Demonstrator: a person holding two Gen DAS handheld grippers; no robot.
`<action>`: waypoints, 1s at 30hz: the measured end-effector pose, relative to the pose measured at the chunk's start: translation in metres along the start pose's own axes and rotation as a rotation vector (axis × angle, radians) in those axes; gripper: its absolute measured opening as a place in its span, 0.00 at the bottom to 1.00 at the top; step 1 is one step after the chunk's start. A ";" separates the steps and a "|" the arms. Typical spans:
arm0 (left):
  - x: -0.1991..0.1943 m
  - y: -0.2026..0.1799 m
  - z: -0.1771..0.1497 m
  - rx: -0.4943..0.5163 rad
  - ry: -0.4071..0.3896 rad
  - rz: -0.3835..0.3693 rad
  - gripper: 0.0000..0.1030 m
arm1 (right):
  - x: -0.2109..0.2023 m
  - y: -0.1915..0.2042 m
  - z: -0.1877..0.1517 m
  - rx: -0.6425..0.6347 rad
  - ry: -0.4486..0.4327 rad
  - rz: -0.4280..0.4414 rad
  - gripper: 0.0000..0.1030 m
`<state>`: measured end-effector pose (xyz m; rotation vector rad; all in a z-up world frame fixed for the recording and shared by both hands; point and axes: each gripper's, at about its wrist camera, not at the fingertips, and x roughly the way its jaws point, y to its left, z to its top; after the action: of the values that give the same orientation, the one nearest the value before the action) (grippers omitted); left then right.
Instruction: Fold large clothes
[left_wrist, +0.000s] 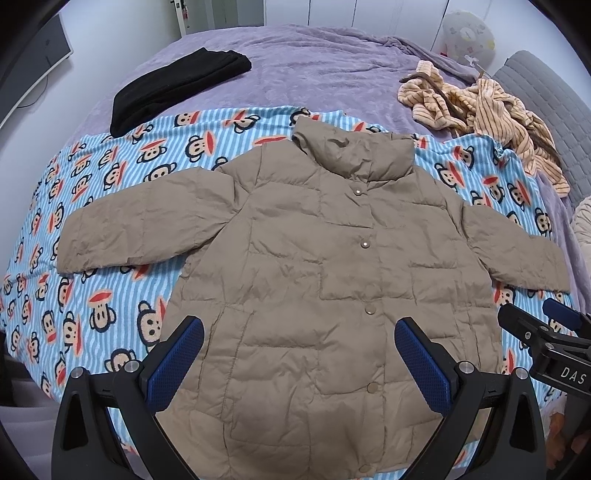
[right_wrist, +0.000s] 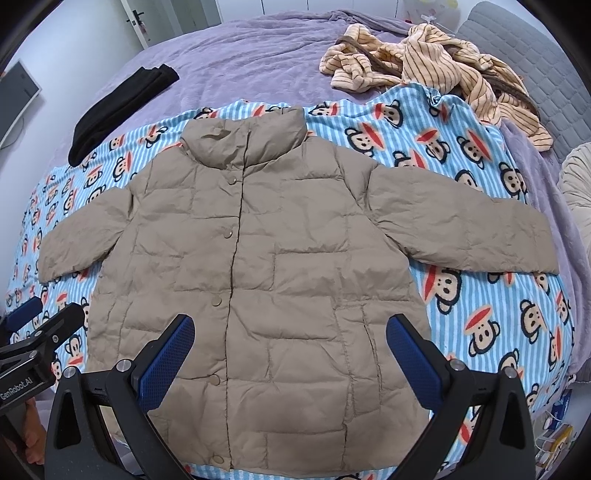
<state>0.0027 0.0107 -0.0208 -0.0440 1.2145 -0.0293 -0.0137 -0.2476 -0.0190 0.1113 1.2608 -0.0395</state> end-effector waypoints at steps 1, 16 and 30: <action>0.000 0.000 0.000 0.000 -0.002 0.000 1.00 | 0.000 0.000 0.000 -0.001 0.000 0.001 1.00; 0.013 0.025 -0.014 -0.034 0.030 -0.064 1.00 | -0.001 0.007 -0.010 0.031 0.016 -0.005 1.00; 0.116 0.230 -0.011 -0.433 -0.032 -0.176 1.00 | 0.076 0.087 -0.028 0.028 0.159 0.130 1.00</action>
<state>0.0325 0.2345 -0.1449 -0.5278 1.1641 0.0811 -0.0088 -0.1554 -0.0942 0.2240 1.4096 0.0649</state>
